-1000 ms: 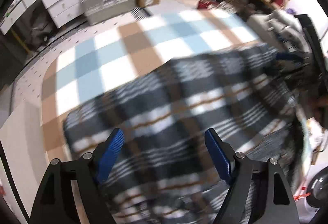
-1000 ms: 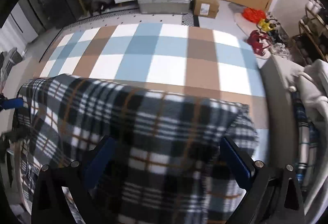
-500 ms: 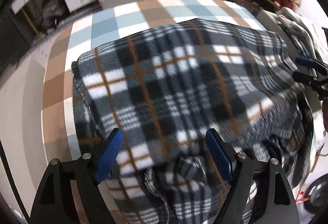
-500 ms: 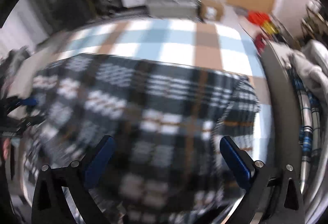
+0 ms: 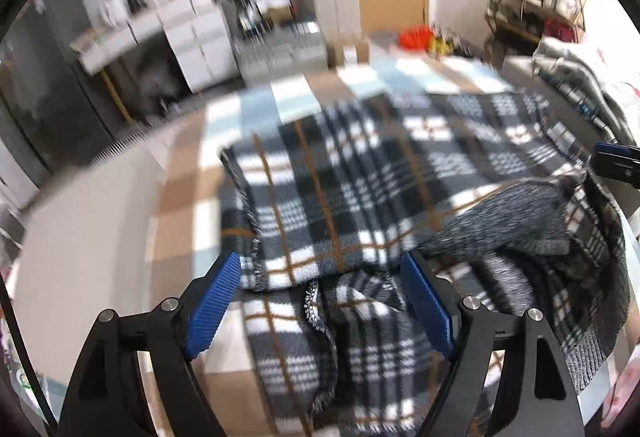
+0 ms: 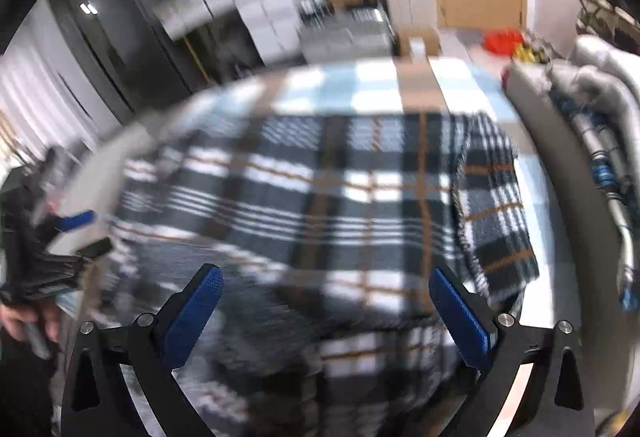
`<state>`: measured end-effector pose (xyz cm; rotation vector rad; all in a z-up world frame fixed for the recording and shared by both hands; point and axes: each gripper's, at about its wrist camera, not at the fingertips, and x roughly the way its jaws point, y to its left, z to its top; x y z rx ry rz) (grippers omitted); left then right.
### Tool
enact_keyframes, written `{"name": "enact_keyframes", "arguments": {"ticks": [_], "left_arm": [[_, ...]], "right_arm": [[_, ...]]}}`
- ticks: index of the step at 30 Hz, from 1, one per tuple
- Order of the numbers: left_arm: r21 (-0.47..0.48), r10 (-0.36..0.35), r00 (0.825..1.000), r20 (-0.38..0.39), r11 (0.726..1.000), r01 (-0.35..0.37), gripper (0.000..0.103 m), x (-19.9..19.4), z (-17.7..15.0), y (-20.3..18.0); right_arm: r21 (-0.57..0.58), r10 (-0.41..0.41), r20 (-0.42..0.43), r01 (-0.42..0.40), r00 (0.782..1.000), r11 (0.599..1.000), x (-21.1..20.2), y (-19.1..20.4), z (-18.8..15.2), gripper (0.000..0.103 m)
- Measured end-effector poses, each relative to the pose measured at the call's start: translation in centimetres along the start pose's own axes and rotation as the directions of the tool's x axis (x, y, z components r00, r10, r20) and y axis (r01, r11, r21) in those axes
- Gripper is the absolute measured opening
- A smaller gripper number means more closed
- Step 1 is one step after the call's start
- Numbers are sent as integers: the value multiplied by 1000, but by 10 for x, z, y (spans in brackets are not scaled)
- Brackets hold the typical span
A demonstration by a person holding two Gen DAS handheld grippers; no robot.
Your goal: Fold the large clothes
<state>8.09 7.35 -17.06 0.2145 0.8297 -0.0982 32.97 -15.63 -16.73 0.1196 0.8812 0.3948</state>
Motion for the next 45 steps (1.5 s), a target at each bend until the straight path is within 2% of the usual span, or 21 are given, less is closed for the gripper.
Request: {"name": "enact_keyframes", "arguments": {"ticks": [3,6,9,12,15,19,27,33,37,40,45], "left_arm": [[-23,8,997,74,1000,-7,79,-23,-2,-6],[-41,1,993,119,999,4,80,-31,-1,-10],[-51,4,988,153,999,4,80,-53,-8,-16],[-68,43,981,191,997,-30,80,-69,-18,-25],[-98,42,976,213,995,-21,80,-77,-27,-27],[-160,65,968,243,987,-27,80,-89,-42,-21],[-216,93,960,265,976,-35,82,-101,-64,-13],[-237,116,963,243,970,-57,90,-96,-74,-10],[-259,114,968,223,964,-54,91,-84,-79,-5],[-270,86,978,192,962,-32,91,-71,-84,0],[-304,-48,995,84,950,71,91,-37,-98,18]], "right_arm": [[-23,33,182,-29,983,999,-55,28,-21,103],[7,74,295,-80,953,997,-95,49,-41,103],[15,101,375,-115,921,993,-116,59,-51,103],[-1,90,453,-100,887,995,-142,70,-64,103],[-26,91,513,-90,853,996,-161,84,-84,103],[-43,63,554,-48,830,998,-176,98,-108,103],[-57,80,618,-57,782,997,-199,108,-144,103],[-85,84,642,-39,762,996,-207,115,-159,103],[-93,79,663,-23,744,995,-208,115,-167,103],[-91,88,660,-37,746,995,-205,112,-171,103],[-97,100,642,-48,760,994,-199,109,-178,103]]}}
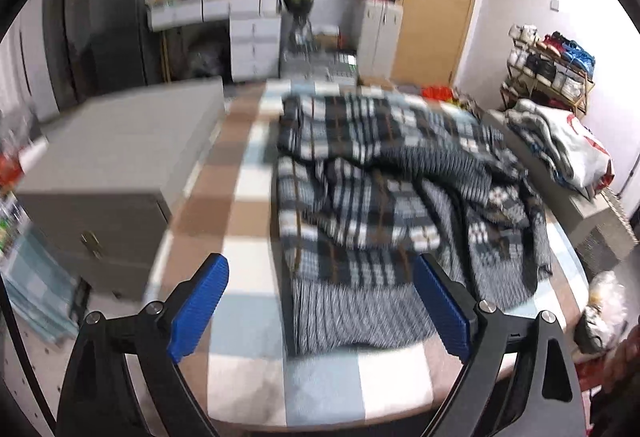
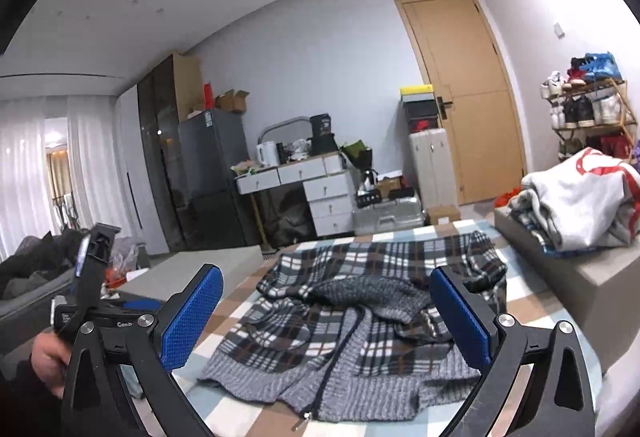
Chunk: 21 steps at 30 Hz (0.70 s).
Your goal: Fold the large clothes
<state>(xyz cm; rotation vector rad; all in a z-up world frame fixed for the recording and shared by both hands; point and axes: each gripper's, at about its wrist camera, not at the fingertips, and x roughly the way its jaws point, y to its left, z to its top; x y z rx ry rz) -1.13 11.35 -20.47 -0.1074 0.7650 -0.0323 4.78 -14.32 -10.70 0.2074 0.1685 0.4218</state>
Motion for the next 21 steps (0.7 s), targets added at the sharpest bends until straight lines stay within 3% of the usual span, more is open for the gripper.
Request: {"name": "enact_keyframes", "arguments": {"ticks": [4,7,11,14,18,21], "left_arm": [[-84,-102,989,-107,992,93,91,20,-12,23],[-150,-144,972,-184,982,117,91,32,-20,36],[-226,-217,951,-221,960,166,91,38,-27,47],[-298,-318,918,-236,923,243,91,40,-27,52],[-336,-424,859,-286,884,325,91,52,-22,46],[-371,-443,846,-297,870,325,91,53,-16,45]], "right_arm": [[2,4,-11,-4,1000,1000,1,-2,-7,103],[17,12,-35,-12,999,1000,5,-4,-12,103],[32,28,-71,-26,997,999,10,-5,-21,103],[35,39,-92,-36,995,999,12,-3,-25,103],[34,50,-102,-47,994,998,12,-1,-29,103],[36,55,-111,-51,992,998,13,0,-30,103]]}}
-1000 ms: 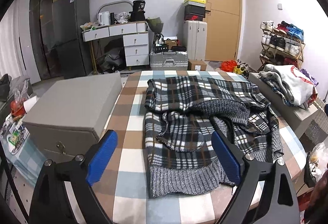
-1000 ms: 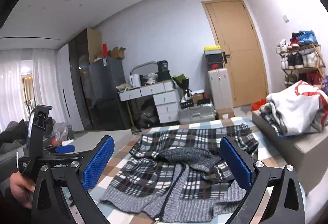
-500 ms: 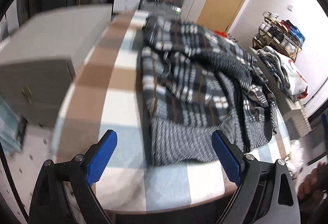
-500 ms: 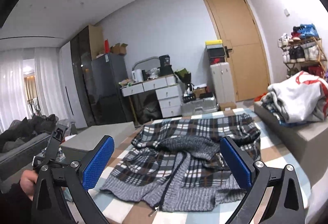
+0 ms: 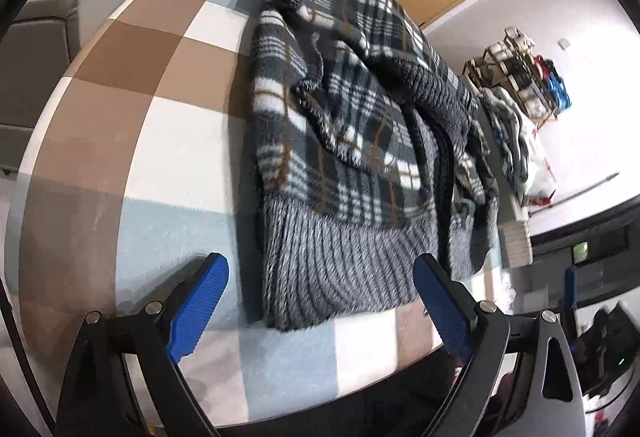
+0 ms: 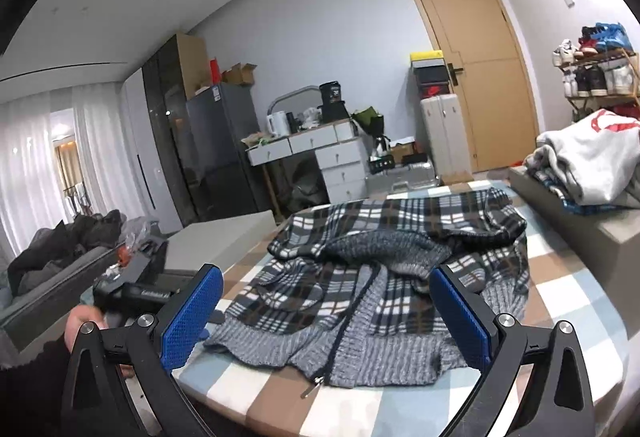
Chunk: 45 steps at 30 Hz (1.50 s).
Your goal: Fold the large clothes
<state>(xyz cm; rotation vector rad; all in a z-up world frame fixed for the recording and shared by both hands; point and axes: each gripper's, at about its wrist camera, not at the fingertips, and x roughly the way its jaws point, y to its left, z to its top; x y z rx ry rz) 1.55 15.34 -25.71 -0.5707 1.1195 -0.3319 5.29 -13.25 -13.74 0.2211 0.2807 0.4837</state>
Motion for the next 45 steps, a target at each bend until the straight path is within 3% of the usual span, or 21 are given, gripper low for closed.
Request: {"name": "enact_keyframes", "arguments": {"ticks": [6,8,11,14,17,19,21,22,23,25,27,30,31,35,40,45], "left_arm": [[-29,-74,997,-28,997,73,91,-1,-8,5],[-39,-131,990,-52,991,129,91,1,-8,7],[-83,-295,945,-142,955,286,91,13,0,14],[-89,-329,938,-107,943,321,91,12,11,14],[-55,-410,907,-96,912,406,91,7,19,1],[-33,-476,872,-117,879,475,91,6,21,-7],[-43,-546,821,-165,836,547,91,12,20,-10],[-61,-551,815,-177,833,550,91,16,19,-6],[-75,-537,825,-175,843,533,91,21,20,-4],[-104,-470,868,-159,882,459,89,27,17,8],[-102,-460,876,-143,888,449,90,22,15,11],[-77,-378,917,-126,926,371,90,13,12,13],[-66,-363,923,-127,932,357,90,12,12,13],[-43,-341,931,-128,940,339,90,16,13,10],[-39,-357,928,-107,934,355,90,24,17,3],[-21,-373,925,-76,928,372,89,22,16,0]], "right_arm": [[23,2,-3,-2,1000,1000,-3,-2,-3,103],[24,4,-10,-4,1000,1000,-3,-2,-5,103],[28,15,-14,-15,1000,1000,-2,-1,-6,103],[33,27,-15,-26,1000,999,0,1,-7,103],[28,30,-11,-29,999,999,-2,3,-8,103],[21,25,-11,-25,1000,999,-3,4,-8,103],[23,23,-20,-23,1000,999,-2,3,-9,103],[26,22,-25,-21,999,999,-1,2,-9,103],[32,21,-27,-20,999,999,-1,0,-10,103],[41,21,-29,-19,999,999,0,-1,-11,103],[44,18,-31,-17,999,999,0,-2,-10,103],[34,2,-36,0,999,999,0,-4,-9,103],[33,-5,-40,7,999,999,1,-6,-8,103],[94,-67,-70,73,995,993,5,-32,1,103],[218,-146,-161,179,976,959,12,-89,13,103],[311,-130,-358,250,925,917,39,-138,9,103]]}}
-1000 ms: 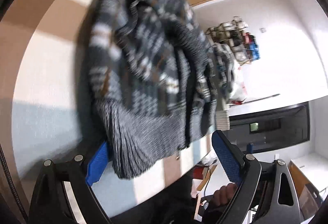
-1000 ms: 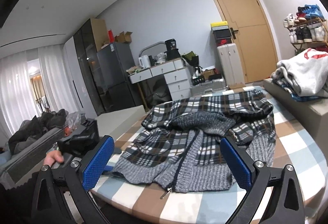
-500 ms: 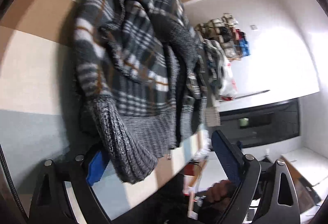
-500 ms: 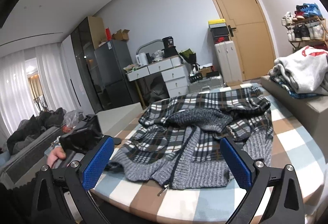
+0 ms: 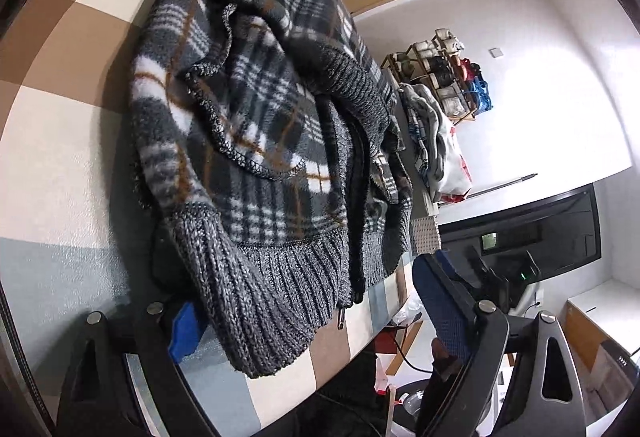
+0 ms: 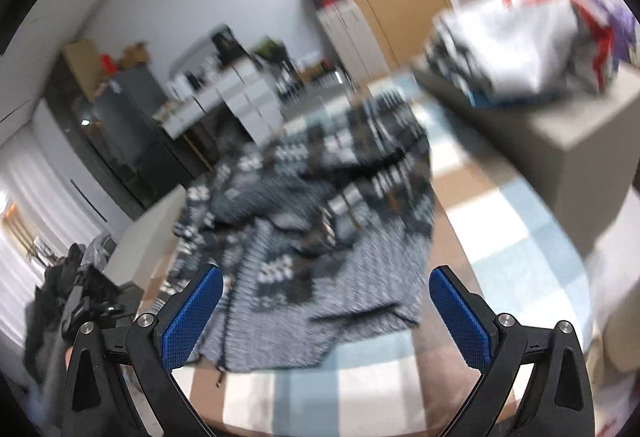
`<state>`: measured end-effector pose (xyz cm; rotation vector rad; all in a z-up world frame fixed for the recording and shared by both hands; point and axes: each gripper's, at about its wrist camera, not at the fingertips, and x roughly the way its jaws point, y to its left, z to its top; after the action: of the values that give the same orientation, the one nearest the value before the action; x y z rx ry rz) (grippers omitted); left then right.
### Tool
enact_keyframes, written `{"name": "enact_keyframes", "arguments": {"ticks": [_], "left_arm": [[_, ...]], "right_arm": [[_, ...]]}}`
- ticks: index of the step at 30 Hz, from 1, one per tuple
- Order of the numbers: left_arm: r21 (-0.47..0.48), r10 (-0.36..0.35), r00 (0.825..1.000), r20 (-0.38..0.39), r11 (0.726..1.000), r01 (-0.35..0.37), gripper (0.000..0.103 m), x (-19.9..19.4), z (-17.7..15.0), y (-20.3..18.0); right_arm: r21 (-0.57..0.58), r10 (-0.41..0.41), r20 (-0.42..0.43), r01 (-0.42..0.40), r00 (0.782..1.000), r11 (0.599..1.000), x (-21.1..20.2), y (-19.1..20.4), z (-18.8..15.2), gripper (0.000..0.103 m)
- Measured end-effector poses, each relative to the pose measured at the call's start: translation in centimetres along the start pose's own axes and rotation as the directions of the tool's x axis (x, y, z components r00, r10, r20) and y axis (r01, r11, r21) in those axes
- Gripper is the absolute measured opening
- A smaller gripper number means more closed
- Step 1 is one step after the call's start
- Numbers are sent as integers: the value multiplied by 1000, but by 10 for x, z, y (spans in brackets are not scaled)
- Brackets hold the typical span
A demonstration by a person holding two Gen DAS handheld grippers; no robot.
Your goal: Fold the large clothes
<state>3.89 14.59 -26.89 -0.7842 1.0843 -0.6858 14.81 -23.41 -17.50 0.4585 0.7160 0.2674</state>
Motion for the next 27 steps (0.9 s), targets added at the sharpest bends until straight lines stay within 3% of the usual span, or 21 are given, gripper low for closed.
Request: {"name": "enact_keyframes", "arguments": {"ticks": [5,6,7,8,9,10,12,13,14,18,22,23,27], "left_arm": [[20,51,998,19,998,-52,72,-2,-3,2],[17,54,998,17,998,-54,61,-2,-3,4],[10,50,999,0,999,-50,36,-1,-3,8],[9,52,999,-14,999,-52,21,0,-3,10],[8,58,998,-24,998,-58,13,1,-4,14],[3,59,998,-23,998,-59,12,0,-5,18],[-9,41,999,-20,999,-41,12,-3,-6,22],[-10,43,999,-18,999,-43,12,-4,-6,22],[-11,44,999,-17,999,-44,12,-6,-6,23],[-13,50,998,-31,999,-51,12,-8,-6,24],[-24,59,998,-30,998,-59,12,-7,-7,22],[-30,60,998,-26,998,-61,12,-8,-7,22],[-51,58,998,-35,997,-60,13,-9,-6,25]], "right_arm": [[9,2,-134,-1,991,1000,39,-10,6,103],[3,0,-153,1,988,1000,44,-9,5,103],[-1,-14,-177,14,984,1000,53,-9,4,101],[-4,-20,-192,20,981,1000,58,-7,3,97],[-13,-18,-213,15,977,1000,66,-7,3,87],[-26,-21,-237,15,971,1000,73,-6,2,79],[-62,-59,-274,43,960,997,84,-6,-1,44],[-79,-102,-281,83,954,993,86,-7,-3,34],[-74,-115,-272,98,955,992,84,-10,-3,18],[19,-31,-239,37,971,999,65,-28,1,11],[106,75,-137,-61,988,993,37,-43,8,9],[140,108,-102,-93,989,986,28,-49,9,5],[211,122,-53,-108,991,972,3,-72,6,5]]}}
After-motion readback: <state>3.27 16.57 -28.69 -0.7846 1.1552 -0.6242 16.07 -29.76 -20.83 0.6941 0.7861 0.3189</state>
